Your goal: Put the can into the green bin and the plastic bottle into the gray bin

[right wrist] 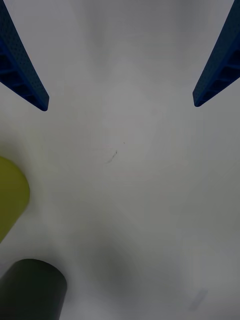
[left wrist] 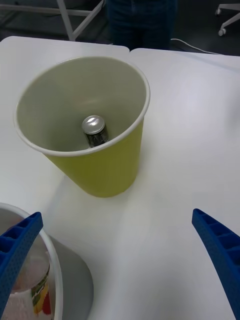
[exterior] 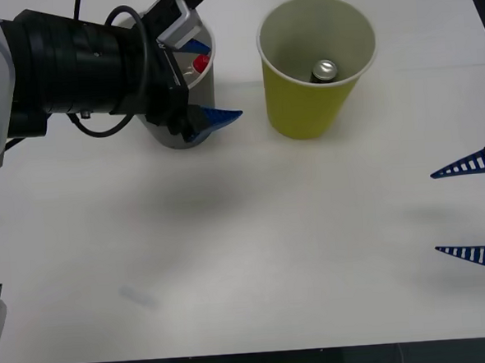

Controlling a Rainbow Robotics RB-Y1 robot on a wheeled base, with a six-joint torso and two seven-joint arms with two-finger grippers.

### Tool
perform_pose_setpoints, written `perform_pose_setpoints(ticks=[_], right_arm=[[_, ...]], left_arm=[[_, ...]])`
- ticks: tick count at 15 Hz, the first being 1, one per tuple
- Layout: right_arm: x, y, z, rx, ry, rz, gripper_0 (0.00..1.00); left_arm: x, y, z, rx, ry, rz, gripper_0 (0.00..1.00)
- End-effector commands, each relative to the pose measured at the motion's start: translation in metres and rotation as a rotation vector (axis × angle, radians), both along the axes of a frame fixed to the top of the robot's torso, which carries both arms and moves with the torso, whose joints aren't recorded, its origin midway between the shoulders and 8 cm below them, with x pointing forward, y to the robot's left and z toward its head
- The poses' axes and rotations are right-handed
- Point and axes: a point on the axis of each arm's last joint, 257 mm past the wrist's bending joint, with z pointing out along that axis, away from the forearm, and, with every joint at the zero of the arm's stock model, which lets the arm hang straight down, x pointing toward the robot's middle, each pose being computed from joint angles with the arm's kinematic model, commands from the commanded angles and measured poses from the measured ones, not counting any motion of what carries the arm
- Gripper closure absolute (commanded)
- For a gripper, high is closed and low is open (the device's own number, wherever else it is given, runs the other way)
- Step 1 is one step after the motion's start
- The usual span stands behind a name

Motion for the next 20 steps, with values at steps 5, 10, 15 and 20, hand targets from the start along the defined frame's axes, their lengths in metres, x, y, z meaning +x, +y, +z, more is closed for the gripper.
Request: perform_pose_setpoints(ticks=[5,10,15,20], right_arm=[[0.000,0.000,0.000,0.000,0.000,0.000,0.00],[0.000,0.000,0.000,0.000,0.000,0.000,0.00],[0.000,0.000,0.000,0.000,0.000,0.000,0.00],[0.000,0.000,0.000,0.000,0.000,0.000,0.00]], left_arm=[[-0.032,0.073,-0.024,0.050,-0.072,-0.059,0.00],[-0.054,0.129,-0.046,0.104,-0.093,-0.075,0.00],[-0.087,0.166,-0.065,0.078,-0.030,-0.074,0.00],[-0.118,0.187,-0.080,0.096,0.018,-0.116,0.00]])
